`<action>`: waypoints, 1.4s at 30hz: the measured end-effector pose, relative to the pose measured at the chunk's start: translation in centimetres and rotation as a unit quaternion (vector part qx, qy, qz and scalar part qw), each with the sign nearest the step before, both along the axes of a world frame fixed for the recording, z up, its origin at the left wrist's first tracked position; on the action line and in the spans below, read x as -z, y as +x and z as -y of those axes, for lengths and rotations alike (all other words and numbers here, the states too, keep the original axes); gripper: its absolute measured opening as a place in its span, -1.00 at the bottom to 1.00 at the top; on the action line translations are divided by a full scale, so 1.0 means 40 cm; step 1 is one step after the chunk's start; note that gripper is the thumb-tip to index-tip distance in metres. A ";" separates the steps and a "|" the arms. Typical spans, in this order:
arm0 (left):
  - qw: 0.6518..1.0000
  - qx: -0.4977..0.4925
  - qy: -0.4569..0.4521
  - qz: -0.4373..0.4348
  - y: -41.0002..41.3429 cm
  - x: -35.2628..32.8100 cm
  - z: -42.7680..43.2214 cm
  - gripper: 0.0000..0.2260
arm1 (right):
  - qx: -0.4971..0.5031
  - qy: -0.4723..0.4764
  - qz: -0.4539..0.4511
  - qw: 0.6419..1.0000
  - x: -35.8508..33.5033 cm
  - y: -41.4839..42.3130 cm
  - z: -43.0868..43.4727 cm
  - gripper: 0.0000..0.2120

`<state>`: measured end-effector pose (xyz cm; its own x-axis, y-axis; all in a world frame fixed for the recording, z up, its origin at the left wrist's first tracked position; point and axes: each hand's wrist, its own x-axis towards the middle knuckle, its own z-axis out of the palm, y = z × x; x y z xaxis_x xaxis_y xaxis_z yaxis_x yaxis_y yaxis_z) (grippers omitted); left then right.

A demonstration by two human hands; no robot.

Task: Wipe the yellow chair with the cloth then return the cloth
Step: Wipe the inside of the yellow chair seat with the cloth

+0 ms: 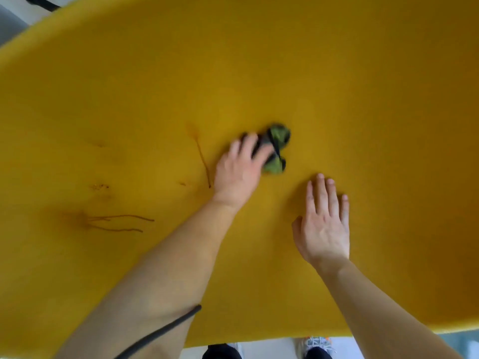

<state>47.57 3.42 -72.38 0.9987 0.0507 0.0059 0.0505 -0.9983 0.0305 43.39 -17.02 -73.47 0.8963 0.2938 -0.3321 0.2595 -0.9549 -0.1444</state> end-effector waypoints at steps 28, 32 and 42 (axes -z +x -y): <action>0.636 -0.428 -0.609 -0.205 -0.370 -0.135 0.104 -0.78 | 0.378 0.354 -0.348 0.781 -0.153 -0.204 -0.196 -0.50; 0.546 -0.379 -0.737 -0.127 -0.301 -0.255 0.018 -0.72 | 0.378 0.410 -0.334 0.760 -0.272 -0.051 -0.259 -0.92; 0.835 -0.401 -0.371 0.073 -0.255 -0.205 -0.328 -0.80 | -0.166 0.212 0.350 0.897 -0.233 0.308 -0.590 -0.38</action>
